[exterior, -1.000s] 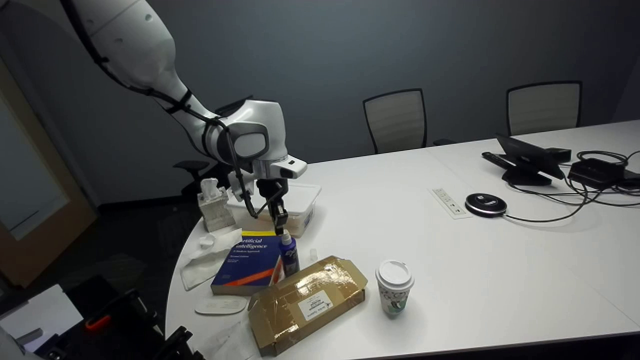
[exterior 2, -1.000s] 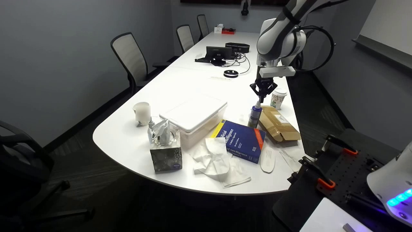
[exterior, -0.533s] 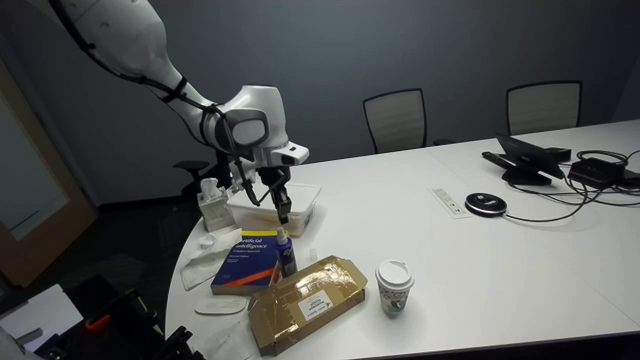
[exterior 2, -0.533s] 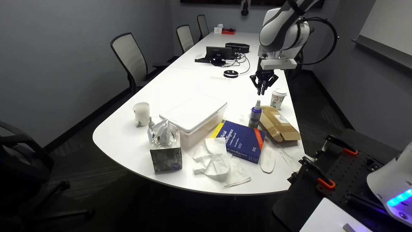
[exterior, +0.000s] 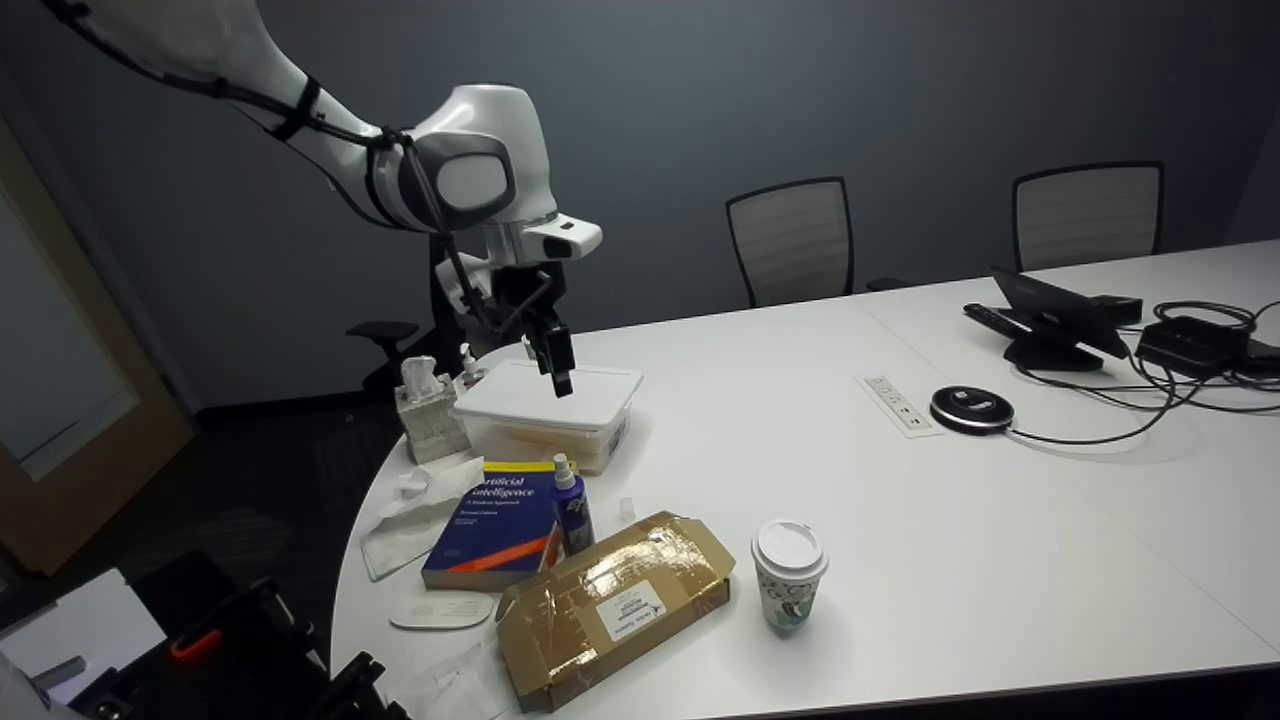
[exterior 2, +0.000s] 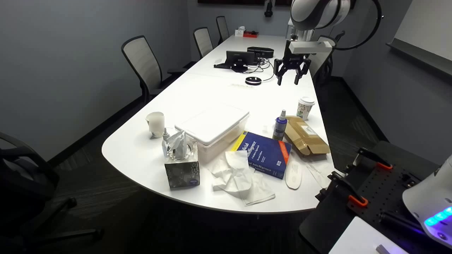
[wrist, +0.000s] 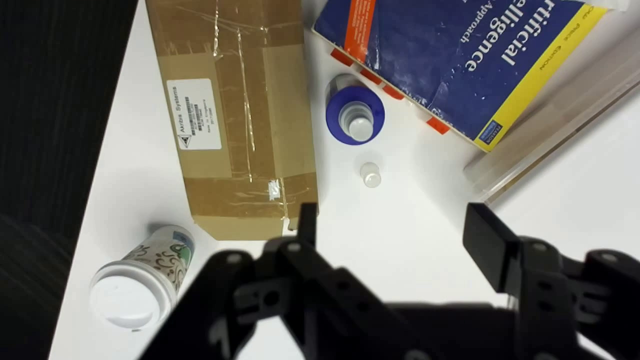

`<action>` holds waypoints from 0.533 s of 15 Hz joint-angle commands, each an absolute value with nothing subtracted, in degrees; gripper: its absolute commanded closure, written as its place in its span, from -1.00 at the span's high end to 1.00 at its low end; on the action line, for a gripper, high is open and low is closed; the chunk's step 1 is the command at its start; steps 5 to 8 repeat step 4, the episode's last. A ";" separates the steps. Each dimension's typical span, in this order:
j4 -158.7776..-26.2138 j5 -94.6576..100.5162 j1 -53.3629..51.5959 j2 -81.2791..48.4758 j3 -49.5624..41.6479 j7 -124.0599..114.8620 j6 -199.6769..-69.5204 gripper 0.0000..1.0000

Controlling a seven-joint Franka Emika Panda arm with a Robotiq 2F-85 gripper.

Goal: Press down the spray bottle

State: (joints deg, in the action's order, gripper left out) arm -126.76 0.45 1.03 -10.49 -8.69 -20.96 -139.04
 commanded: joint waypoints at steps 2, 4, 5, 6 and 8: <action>-127.70 1.60 1.15 -5.64 -7.56 -22.64 -134.10 1.00; -127.40 1.42 1.19 -5.13 -7.03 -22.60 -133.12 1.00; -127.40 1.42 1.19 -5.13 -7.03 -22.60 -133.12 1.00; -127.40 1.42 1.19 -5.13 -7.03 -22.60 -133.12 1.00; -127.40 1.42 1.19 -5.13 -7.03 -22.60 -133.12 1.00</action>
